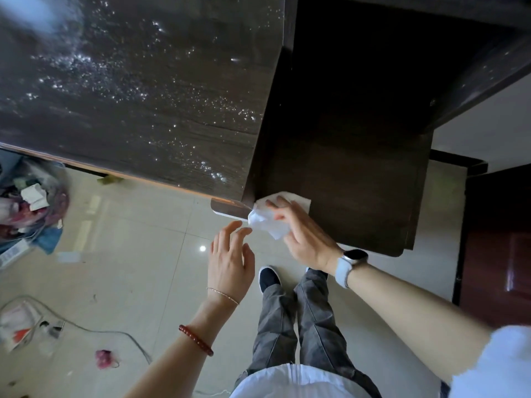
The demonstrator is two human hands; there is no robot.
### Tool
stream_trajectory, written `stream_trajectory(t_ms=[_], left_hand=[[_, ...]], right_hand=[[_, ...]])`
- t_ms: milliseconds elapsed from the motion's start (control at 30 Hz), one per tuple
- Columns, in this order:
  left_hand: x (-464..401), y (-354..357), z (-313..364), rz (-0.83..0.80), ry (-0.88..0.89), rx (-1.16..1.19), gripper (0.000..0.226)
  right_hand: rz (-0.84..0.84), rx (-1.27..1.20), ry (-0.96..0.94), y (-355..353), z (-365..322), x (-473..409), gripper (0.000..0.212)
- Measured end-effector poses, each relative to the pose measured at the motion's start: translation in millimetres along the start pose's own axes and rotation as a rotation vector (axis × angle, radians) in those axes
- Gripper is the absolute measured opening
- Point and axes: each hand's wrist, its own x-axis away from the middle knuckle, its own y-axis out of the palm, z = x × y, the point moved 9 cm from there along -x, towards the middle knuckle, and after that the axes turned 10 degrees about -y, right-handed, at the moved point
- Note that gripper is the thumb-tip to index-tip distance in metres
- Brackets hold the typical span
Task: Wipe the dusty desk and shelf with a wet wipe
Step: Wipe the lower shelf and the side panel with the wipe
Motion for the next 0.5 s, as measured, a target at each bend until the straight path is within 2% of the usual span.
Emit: stream_trajectory(t_ms=[33,100,133,200,267,333,400,500], left_hand=[[1,0,7,0.009,0.030,0.011,0.028],[3,4,27,0.015,0.119,0.024,0.031],[4,9,38,0.001,0.169,0.009,0.033],[0,31,56,-0.074,0.244,-0.125,0.038],[-11,60,67,-0.144,0.252,-0.333,0.045],[-24,80,71,-0.174,0.222,-0.470,0.049],[-28,89,69,-0.183,0.200,-0.513,0.050],[-7,86,52,-0.178,0.223,-0.444,0.048]], right_hand=[[0.102,-0.186,0.094,-8,4,4,0.041],[0.349,-0.351,0.184,-29,12,16,0.033],[0.446,-0.333,0.216,-39,18,23,0.033],[0.541,-0.135,0.298,-57,33,41,0.039],[0.491,0.238,0.361,-69,44,56,0.047],[0.334,0.496,0.350,-63,50,60,0.052],[0.244,0.561,0.352,-56,55,59,0.055],[0.238,0.602,0.411,-53,57,58,0.057]])
